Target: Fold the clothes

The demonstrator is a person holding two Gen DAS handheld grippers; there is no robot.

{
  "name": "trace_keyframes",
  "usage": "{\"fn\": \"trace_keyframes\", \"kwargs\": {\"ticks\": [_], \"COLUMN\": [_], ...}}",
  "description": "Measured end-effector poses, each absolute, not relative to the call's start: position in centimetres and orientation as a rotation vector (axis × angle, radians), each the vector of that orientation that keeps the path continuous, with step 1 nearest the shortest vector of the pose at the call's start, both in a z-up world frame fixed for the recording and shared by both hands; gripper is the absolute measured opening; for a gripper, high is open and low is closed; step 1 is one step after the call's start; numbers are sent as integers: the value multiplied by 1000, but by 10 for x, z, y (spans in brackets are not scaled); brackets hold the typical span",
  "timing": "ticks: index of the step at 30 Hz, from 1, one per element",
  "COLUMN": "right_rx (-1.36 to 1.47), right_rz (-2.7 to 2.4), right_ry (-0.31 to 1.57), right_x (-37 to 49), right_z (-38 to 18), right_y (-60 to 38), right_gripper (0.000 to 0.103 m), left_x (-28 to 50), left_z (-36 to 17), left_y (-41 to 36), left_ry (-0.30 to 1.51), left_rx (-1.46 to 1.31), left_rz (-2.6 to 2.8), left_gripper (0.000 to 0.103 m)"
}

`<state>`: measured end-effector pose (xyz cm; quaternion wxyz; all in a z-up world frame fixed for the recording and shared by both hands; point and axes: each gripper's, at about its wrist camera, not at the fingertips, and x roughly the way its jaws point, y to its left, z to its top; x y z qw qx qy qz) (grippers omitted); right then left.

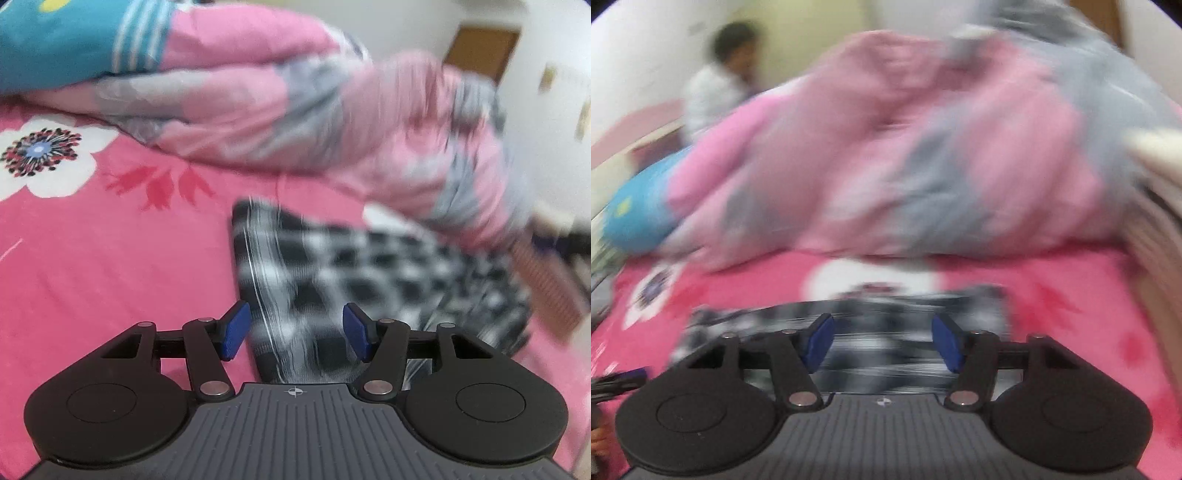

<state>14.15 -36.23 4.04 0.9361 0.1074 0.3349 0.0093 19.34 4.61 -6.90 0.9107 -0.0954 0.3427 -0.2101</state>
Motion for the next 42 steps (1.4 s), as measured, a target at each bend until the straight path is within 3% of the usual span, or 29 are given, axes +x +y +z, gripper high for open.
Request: {"fn": "trace_keyframes", "kwargs": {"ticks": [9, 13, 18, 22, 25, 27, 29, 30, 31, 42], "right_rx": [-66, -118, -17, 108, -4, -83, -164, -197, -208, -253], "right_rz": [431, 449, 335, 281, 312, 294, 276, 268, 267, 232], "right_ry": [814, 914, 924, 893, 983, 1033, 1083, 1098, 1086, 948], "right_x": [256, 309, 364, 381, 385, 383, 381, 381, 380, 390], "right_z": [4, -32, -51, -33, -35, -45, -55, -59, -58, -60], "right_y": [-136, -89, -92, -104, -84, -73, -62, -57, -56, -44], "right_gripper": [39, 29, 27, 32, 65, 66, 40, 33, 9, 9], "left_x": [178, 176, 174, 173, 172, 171, 171, 170, 170, 169], "left_z": [-91, -91, -90, -90, -89, -89, -88, -88, -88, -89], "left_y": [33, 28, 24, 24, 26, 27, 28, 28, 29, 28], "left_ry": [637, 630, 629, 631, 632, 632, 633, 634, 635, 637], "left_rx": [-111, -84, -58, -56, -59, -62, -64, -65, -66, -56], "left_rz": [-401, -405, -408, -407, -406, -405, -406, -407, -407, -411], "left_gripper": [57, 60, 62, 62, 62, 62, 62, 62, 62, 62]}}
